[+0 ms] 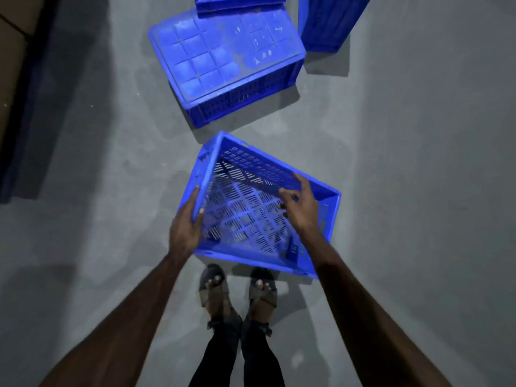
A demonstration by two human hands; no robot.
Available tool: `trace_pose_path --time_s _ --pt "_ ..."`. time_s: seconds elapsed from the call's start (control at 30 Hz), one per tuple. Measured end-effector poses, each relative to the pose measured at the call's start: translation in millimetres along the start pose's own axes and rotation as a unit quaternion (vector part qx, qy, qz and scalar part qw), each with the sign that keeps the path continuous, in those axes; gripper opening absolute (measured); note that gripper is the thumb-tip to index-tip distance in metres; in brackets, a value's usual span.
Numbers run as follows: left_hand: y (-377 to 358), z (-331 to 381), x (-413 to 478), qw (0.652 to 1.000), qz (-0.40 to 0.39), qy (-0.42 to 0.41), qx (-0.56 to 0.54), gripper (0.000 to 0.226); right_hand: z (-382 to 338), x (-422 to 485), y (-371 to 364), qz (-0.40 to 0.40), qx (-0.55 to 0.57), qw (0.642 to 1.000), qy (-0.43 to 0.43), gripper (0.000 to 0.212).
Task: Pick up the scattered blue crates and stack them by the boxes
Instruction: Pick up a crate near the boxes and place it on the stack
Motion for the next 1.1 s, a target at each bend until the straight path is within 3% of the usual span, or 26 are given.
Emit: trace_pose_path --time_s 0.27,0.43,0.6,0.73,0.87,0.97,1.1 --pt "-2.2 -91.1 33.9 0.997 0.015 0.055 -0.046 0.056 140.1 -3.1 69.1 0.11 -0.16 0.979 -0.057 0.049" --pt "-33.0 -147.4 39.5 0.995 0.015 0.095 -0.02 0.06 176.2 3.6 52.1 0.143 -0.206 0.968 0.005 0.049" --pt "-49.9 -172.9 43.9 0.988 0.069 0.135 0.016 0.062 188.8 3.6 22.9 0.154 -0.263 0.95 0.07 0.057" --pt "-49.7 -165.7 47.5 0.986 0.078 0.148 0.011 0.058 193.8 0.5 22.0 0.184 -0.229 0.954 0.063 0.062" --pt "-45.5 -146.7 75.1 0.983 0.062 0.17 0.021 0.046 202.6 11.2 33.3 0.164 -0.171 0.971 -0.023 0.065" --pt "-40.5 -141.5 94.2 0.98 0.048 0.193 -0.002 0.044 212.9 26.6 40.6 0.134 -0.105 0.981 -0.095 0.057" --pt "-39.0 -142.3 109.0 0.975 0.017 0.209 -0.071 0.043 219.9 41.4 48.5 0.123 -0.056 0.982 -0.128 0.045"
Point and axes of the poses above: each hand's wrist, its own x-axis towards the middle knuckle, its own y-axis out of the back of the hand, z = x × y, the point moved 7 cm from there along x, towards the middle knuckle, and after that the axes turned 8 degrees about y, right-handed, at the moved point
